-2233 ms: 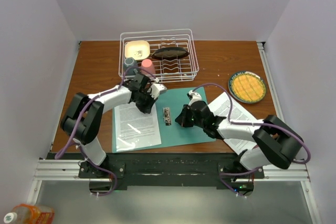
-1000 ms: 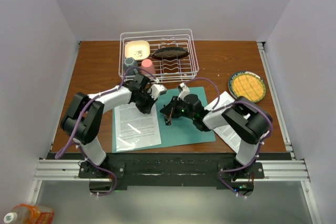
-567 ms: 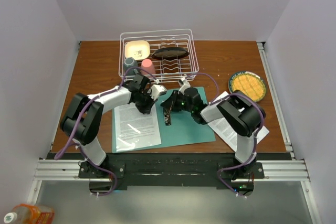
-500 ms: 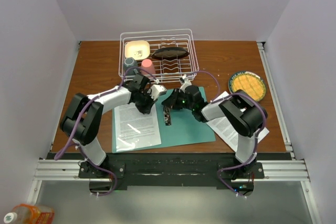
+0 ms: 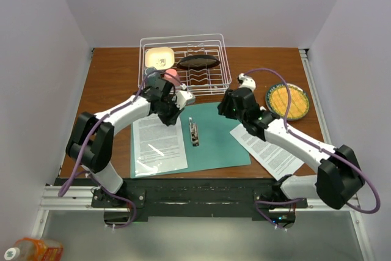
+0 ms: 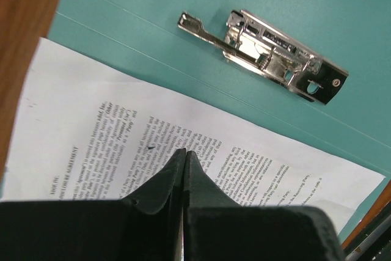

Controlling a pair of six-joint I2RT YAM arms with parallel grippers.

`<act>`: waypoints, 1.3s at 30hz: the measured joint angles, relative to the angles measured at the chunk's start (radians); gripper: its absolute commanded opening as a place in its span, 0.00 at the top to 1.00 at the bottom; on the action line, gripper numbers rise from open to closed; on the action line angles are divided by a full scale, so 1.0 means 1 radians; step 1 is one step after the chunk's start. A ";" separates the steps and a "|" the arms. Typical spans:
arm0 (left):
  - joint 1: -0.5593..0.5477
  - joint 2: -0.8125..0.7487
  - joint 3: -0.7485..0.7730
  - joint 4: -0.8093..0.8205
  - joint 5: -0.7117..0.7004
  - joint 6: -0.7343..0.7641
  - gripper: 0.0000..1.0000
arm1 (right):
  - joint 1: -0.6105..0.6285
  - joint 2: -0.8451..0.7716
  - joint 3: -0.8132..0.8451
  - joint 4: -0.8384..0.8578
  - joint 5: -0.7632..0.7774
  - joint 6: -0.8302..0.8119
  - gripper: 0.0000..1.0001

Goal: Put the files into the folder

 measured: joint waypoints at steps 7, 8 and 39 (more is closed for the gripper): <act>0.000 -0.009 0.106 -0.038 0.019 0.003 0.95 | -0.002 0.046 -0.061 -0.383 0.323 0.150 0.57; 0.000 -0.009 0.116 -0.041 0.027 0.003 0.95 | -0.002 0.064 -0.061 -0.415 0.357 0.175 0.57; -0.050 0.237 0.259 -0.087 0.067 -0.024 0.96 | 0.075 0.344 -0.003 -0.267 0.399 0.208 0.63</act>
